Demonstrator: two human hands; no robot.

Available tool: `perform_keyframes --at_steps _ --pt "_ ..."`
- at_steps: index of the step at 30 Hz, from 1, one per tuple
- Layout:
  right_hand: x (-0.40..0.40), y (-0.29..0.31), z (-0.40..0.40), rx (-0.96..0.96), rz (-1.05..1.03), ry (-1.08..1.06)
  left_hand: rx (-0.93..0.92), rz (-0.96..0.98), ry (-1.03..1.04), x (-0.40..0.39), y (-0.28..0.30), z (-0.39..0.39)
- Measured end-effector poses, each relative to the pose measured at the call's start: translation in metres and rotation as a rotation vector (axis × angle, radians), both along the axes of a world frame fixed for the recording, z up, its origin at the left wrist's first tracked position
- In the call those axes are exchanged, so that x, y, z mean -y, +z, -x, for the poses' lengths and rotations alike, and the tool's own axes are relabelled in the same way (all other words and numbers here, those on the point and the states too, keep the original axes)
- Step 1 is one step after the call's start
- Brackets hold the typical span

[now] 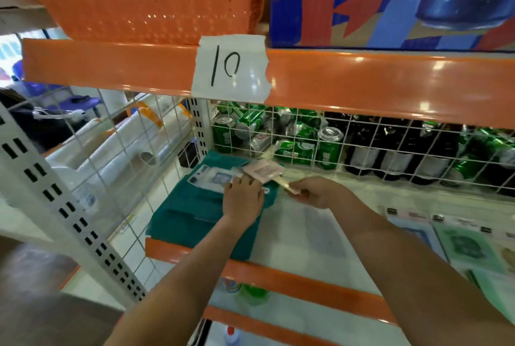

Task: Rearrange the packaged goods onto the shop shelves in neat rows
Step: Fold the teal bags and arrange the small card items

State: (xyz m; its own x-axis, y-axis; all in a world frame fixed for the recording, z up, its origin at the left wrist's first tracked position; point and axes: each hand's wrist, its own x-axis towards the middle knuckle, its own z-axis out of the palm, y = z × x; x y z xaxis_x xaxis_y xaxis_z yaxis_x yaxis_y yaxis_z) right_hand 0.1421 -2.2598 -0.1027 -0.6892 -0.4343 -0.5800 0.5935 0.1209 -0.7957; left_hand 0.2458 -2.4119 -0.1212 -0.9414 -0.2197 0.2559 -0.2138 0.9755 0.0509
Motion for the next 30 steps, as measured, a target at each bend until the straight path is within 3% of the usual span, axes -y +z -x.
perform_keyframes --at_steps 15,22,25,30 --pt "-0.104 0.002 -0.095 -0.023 0.273 -0.351 -0.02 -0.163 -0.062 -0.101 0.014 -0.042" --pt "-0.169 -0.009 -0.161 -0.069 0.241 -0.352 -0.025 -0.444 -0.032 -0.17 0.004 -0.089" --pt "-0.196 -0.02 -0.191 -0.136 0.172 -0.33 0.01 -0.65 -0.041 -0.193 -0.001 -0.11" --pt "-0.229 -0.039 -0.238 -0.118 0.236 -0.371 0.024 -0.961 0.076 -0.234 0.003 -0.142"
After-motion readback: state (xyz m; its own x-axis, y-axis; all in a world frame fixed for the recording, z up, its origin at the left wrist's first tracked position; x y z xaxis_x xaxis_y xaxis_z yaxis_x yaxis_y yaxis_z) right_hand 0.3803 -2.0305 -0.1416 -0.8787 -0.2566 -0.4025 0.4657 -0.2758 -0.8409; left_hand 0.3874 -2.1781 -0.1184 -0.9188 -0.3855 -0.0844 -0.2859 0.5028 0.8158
